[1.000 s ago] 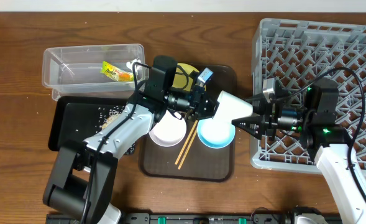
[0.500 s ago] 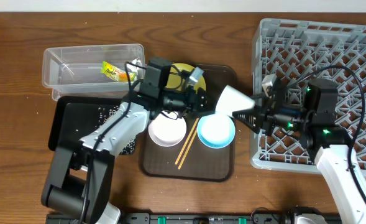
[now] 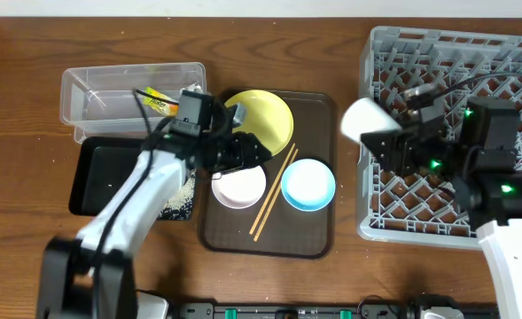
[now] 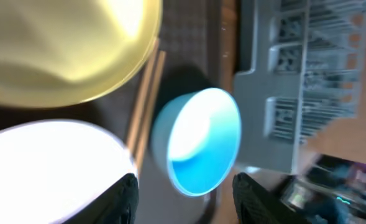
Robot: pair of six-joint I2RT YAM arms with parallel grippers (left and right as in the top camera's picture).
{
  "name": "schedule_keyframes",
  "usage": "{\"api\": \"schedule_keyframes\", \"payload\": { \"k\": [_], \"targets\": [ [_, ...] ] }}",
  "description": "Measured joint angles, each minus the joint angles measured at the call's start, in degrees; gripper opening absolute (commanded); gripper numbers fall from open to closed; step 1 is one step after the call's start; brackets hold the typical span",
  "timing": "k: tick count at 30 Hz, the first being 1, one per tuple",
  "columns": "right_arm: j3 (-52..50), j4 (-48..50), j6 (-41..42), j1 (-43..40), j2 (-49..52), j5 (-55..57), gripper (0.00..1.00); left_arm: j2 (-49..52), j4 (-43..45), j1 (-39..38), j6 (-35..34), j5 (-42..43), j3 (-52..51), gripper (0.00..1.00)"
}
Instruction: Sort waste into correct bins and load items into the dishwasher rack
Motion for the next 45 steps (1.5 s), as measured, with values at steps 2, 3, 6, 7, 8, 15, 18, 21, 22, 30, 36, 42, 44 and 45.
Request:
{"api": "schedule_keyframes", "payload": {
  "k": [2, 3, 6, 7, 8, 15, 18, 21, 22, 30, 36, 42, 44, 45],
  "targets": [
    [2.6, -4.6, 0.9, 0.0, 0.0, 4.9, 0.01, -3.7, -2.5, 0.0, 1.4, -4.2, 0.1, 0.52],
    [3.7, -6.3, 1.2, -0.2, 0.1, 6.9, 0.01, -5.2, -3.6, 0.0, 1.9, -6.2, 0.1, 0.52],
    [7.2, -11.7, 2.3, -1.6, 0.7, 12.2, 0.01, -9.5, -6.6, 0.0, 2.8, -12.2, 0.1, 0.53],
    [8.3, -13.4, 2.7, -2.3, 1.2, 13.9, 0.01, -10.8, -7.3, 0.0, 3.1, -14.2, 0.1, 0.53],
    [9.6, -15.5, 3.0, -3.4, 1.9, 15.6, 0.01, -11.6, -7.8, 0.0, 3.3, -15.6, 0.1, 0.53],
    [18.1, -27.4, 3.8, -11.5, 10.0, 25.9, 0.01, -14.4, -9.1, 0.0, 3.8, -22.1, 0.1, 0.56],
    [19.9, -30.6, 3.9, -15.1, 14.0, 28.9, 0.01, -14.4, -9.4, 0.0, 3.7, -23.0, 0.1, 0.57],
    [20.1, -33.1, 4.0, -18.4, 18.0, 30.5, 0.01, -14.4, -9.6, 0.0, 3.8, -23.4, 0.1, 0.57],
    [20.1, -33.4, 4.0, -19.3, 19.4, 30.8, 0.01, -14.4, -9.6, 0.0, 3.8, -23.4, 0.1, 0.57],
    [20.1, -33.3, 4.0, -24.2, 28.0, 32.0, 0.02, -14.4, -10.0, 0.0, 3.7, -24.3, 0.1, 0.57],
    [20.1, -33.5, 4.0, -25.1, 30.2, 32.2, 0.05, -14.4, -10.0, 0.0, 3.8, -24.3, 0.1, 0.57],
    [17.8, -32.1, 4.0, -25.3, 31.3, 32.2, 0.07, -14.4, -10.0, 0.0, 3.7, -24.3, 0.1, 0.57],
    [15.9, -31.0, 4.0, -25.3, 31.4, 32.2, 0.09, -14.4, -10.0, 0.0, 3.7, -24.3, 0.1, 0.57],
    [15.2, -30.5, 4.0, -25.3, 31.4, 32.2, 0.13, -14.4, -10.0, 0.0, 3.8, -24.3, 0.1, 0.57]
  ]
}}
